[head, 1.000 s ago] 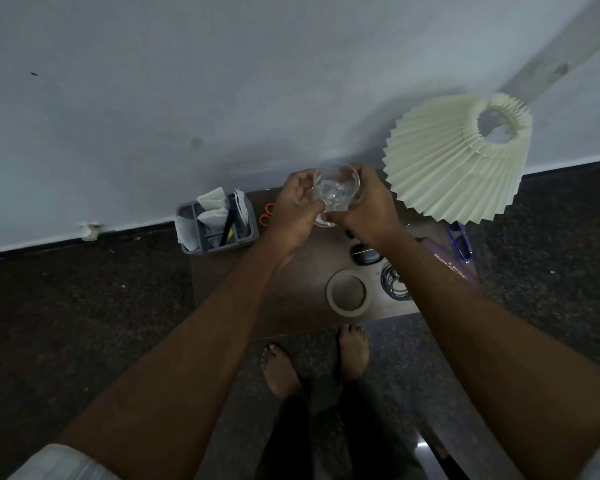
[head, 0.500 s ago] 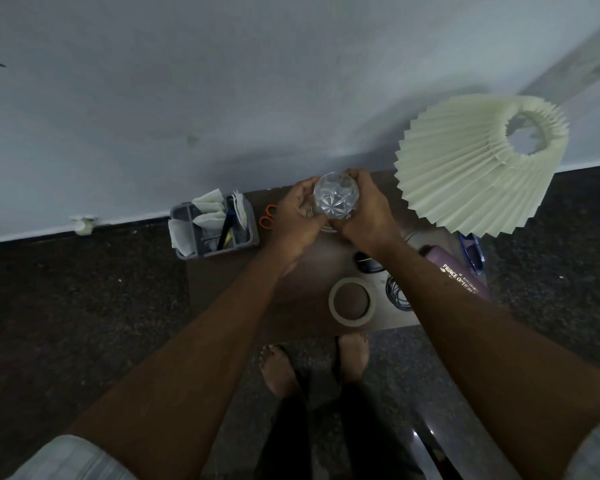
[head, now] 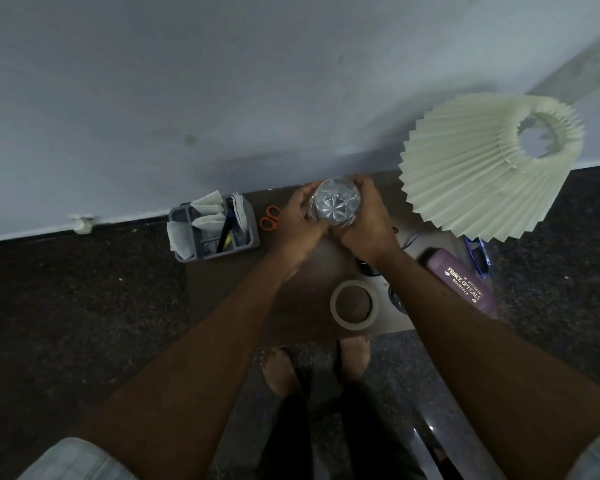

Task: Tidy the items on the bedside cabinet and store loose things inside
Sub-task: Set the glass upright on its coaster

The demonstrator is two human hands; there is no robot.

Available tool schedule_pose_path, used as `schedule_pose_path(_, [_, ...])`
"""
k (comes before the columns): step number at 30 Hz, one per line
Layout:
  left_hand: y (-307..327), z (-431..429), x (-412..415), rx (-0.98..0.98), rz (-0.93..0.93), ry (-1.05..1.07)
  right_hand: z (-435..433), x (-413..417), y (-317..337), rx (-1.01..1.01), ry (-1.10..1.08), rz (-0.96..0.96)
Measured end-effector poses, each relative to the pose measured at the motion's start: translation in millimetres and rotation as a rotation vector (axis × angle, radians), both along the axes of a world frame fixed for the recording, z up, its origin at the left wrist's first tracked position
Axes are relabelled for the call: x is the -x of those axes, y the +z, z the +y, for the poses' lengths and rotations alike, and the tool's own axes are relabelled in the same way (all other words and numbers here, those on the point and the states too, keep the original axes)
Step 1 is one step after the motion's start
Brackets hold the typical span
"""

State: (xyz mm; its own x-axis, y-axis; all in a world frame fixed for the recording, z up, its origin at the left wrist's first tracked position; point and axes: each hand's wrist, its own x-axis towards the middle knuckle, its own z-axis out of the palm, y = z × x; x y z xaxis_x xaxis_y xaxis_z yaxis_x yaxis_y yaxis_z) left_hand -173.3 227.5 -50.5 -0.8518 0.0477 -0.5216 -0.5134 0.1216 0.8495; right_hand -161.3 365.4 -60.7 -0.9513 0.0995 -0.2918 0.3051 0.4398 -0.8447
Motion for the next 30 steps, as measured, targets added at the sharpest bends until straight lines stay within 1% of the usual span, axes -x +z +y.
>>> schedule_pose_path(6, [-11.0, 1.2, -3.7, 0.043, -0.078, -0.042, 4.6, -1.8, -4.8, -0.087, 0.052, -0.135])
schedule_pose_path(11, [-5.1, 0.3, -6.1, 0.014, -0.11, -0.036, -0.6, -3.5, -5.1, -0.101, 0.038, -0.128])
schedule_pose_path(15, [-0.1, -5.2, -10.9, -0.063, -0.138, -0.051, -4.0, -10.8, -0.7, 0.054, 0.045, -0.091])
schedule_pose_path(17, [5.2, -6.3, -10.5, -0.148, -0.172, 0.001, -0.6, -13.7, -0.7, 0.182, 0.056, -0.093])
schedule_pose_path(19, [7.9, -7.3, -7.9, -0.203, -0.208, 0.059, 5.2, -15.2, 5.1, 0.318, 0.015, -0.171])
schedule_pose_path(20, [6.5, -8.4, -6.3, -0.199, -0.22, 0.072, 8.0, -14.3, 9.3, 0.361, 0.01, -0.22])
schedule_pose_path(23, [2.2, -10.7, -5.5, -0.15, -0.214, 0.052, 14.9, -9.1, 11.4, 0.432, -0.044, -0.318])
schedule_pose_path(25, [2.6, -10.0, -6.5, -0.149, -0.207, 0.054, 14.7, -6.1, 10.9, 0.46, -0.086, -0.325])
schedule_pose_path(30, [2.3, -10.9, -8.3, -0.148, -0.187, 0.04, 7.7, -8.8, 12.0, 0.424, -0.097, -0.303])
